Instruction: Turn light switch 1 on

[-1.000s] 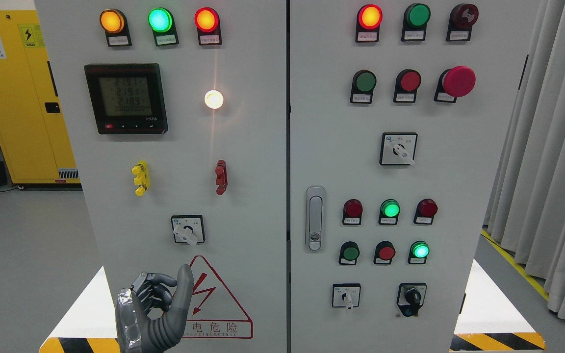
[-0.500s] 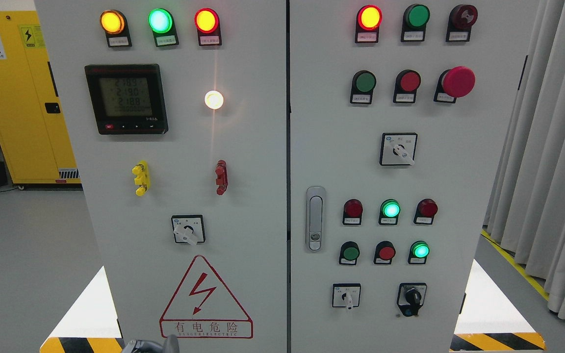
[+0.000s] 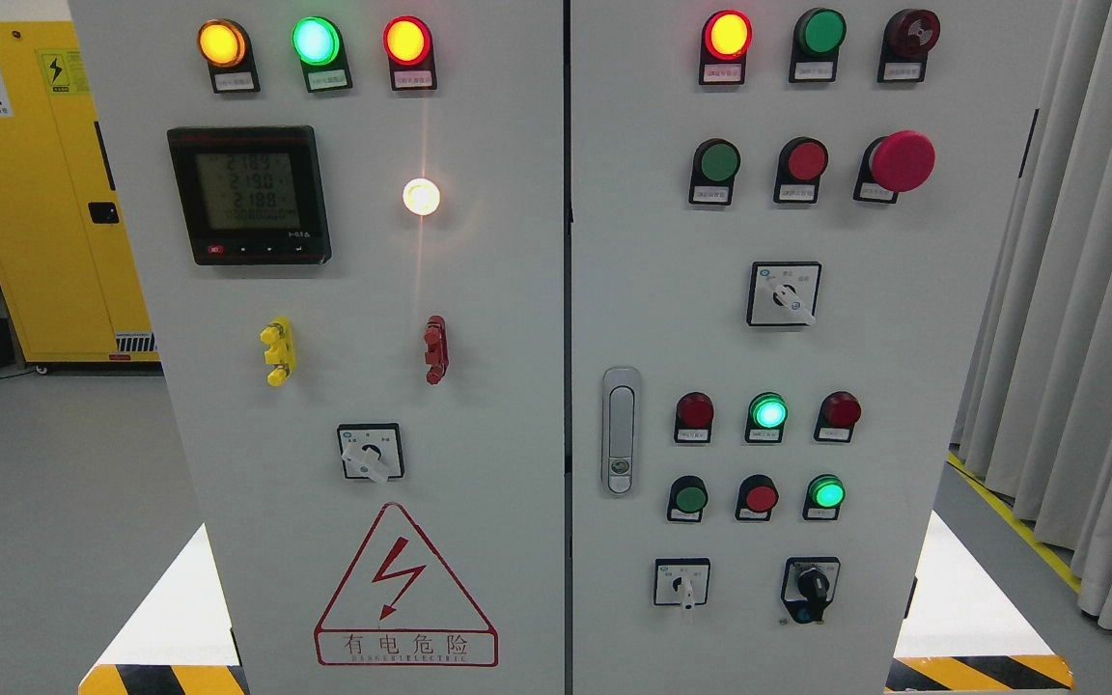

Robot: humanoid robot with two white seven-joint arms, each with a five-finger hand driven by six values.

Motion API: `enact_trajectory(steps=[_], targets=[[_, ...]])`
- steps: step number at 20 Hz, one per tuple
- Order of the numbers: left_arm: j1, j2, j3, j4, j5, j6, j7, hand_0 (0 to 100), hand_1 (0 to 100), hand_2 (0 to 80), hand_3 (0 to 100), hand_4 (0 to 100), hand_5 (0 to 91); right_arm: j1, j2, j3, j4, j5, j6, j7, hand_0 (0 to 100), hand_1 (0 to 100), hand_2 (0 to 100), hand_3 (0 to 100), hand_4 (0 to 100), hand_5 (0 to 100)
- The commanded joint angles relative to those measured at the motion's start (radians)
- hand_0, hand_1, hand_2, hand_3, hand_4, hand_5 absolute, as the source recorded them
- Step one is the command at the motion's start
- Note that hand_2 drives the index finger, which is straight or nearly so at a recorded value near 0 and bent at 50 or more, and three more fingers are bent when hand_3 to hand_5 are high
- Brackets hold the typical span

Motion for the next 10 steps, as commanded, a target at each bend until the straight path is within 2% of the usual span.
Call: enact_trajectory(steps=[1, 3, 4, 6, 8, 10], targets=[[0.035, 0.051, 0.055, 0.749, 0.044, -0.192, -0.082, 8, 34, 62.3, 100, 96, 78.6, 0.000, 0.000, 0.000, 0.000, -0.029, 0.000, -0.001, 0, 50, 4, 0, 0, 0], [0.032, 0.043, 0.052, 0.965, 0.049, -0.276, -0.142, 6, 34, 54.8, 93, 88, 66.3, 0.000, 0.000, 0.000, 0.000, -0.029, 0.000, -0.001, 0, 50, 4, 0, 0, 0], [0.029, 0.041, 0.052, 1.068, 0.050, -0.303, -0.169, 6, 33, 54.2, 92, 87, 65.3, 0.001, 0.000, 0.000, 0.000, -0.029, 0.000, -0.001, 0, 50, 4, 0, 0, 0], [0.028, 0.041, 0.052, 1.173, 0.051, -0.315, -0.226, 3, 30, 42.1, 73, 74, 48.5, 0.000, 0.000, 0.000, 0.000, -0.029, 0.000, -0.001, 0, 50, 4, 0, 0, 0], [0.028, 0.041, 0.052, 1.251, 0.049, -0.315, -0.264, 3, 29, 36.8, 69, 69, 42.0, 0.000, 0.000, 0.000, 0.000, -0.029, 0.000, -0.001, 0, 50, 4, 0, 0, 0], [0.028, 0.041, 0.052, 1.313, 0.049, -0.315, -0.277, 2, 28, 30.0, 62, 64, 35.1, 0.000, 0.000, 0.000, 0.000, -0.029, 0.000, -0.001, 0, 50, 4, 0, 0, 0]])
